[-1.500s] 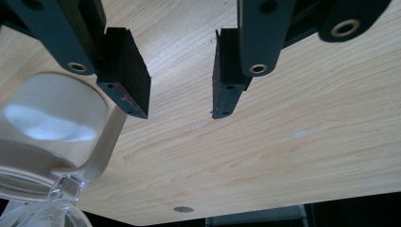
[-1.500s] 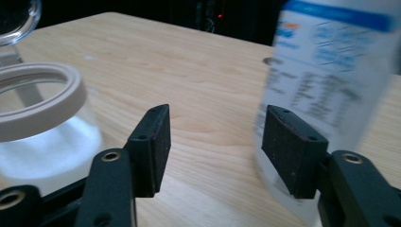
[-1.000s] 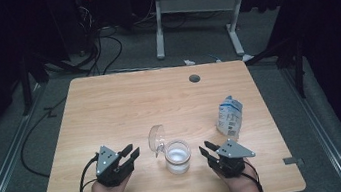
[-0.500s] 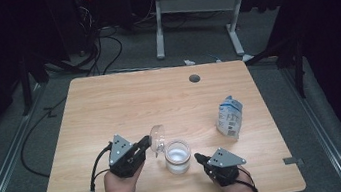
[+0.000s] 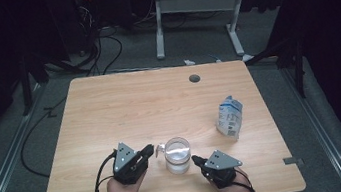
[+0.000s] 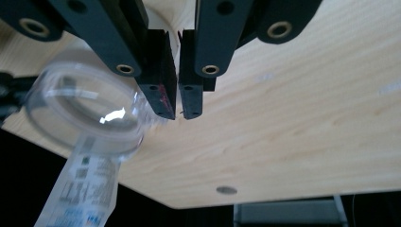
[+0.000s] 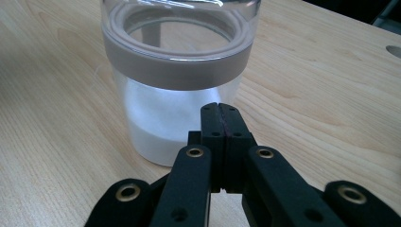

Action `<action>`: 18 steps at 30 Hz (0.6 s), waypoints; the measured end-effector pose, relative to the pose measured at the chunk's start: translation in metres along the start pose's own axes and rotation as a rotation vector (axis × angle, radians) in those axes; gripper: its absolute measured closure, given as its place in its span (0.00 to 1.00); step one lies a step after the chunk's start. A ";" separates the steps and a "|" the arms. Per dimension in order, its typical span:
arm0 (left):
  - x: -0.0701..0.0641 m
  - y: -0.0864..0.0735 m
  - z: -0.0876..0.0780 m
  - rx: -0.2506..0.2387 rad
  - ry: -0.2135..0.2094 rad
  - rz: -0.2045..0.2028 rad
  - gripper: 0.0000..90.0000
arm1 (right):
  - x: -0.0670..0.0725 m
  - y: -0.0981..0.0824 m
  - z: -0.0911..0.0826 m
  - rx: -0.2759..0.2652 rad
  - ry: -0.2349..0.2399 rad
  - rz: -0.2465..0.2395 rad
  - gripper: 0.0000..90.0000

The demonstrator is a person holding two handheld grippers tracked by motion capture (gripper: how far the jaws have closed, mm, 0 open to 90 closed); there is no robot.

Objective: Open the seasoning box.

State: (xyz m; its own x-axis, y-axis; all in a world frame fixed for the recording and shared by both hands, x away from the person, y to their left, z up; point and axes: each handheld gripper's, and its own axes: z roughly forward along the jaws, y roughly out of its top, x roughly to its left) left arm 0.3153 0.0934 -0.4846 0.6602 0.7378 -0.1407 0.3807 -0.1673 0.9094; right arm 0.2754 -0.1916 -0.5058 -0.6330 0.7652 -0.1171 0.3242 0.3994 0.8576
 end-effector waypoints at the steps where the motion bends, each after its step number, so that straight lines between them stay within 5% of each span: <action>1: 0.001 -0.006 0.002 0.015 0.002 -0.003 0.95 | 0.000 0.000 0.000 0.000 0.002 -0.001 1.00; 11: -0.002 -0.028 0.015 0.051 0.049 0.014 0.91 | 0.001 -0.001 -0.001 -0.001 0.008 -0.003 1.00; 18: -0.004 -0.030 0.020 0.051 0.034 0.014 0.91 | 0.002 -0.001 0.000 0.001 0.009 -0.003 1.00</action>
State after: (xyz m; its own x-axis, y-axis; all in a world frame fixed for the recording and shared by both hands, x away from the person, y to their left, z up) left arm 0.3140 0.0830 -0.5193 0.6438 0.7566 -0.1141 0.4049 -0.2104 0.8898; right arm 0.2737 -0.1908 -0.5066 -0.6406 0.7592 -0.1151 0.3231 0.4025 0.8565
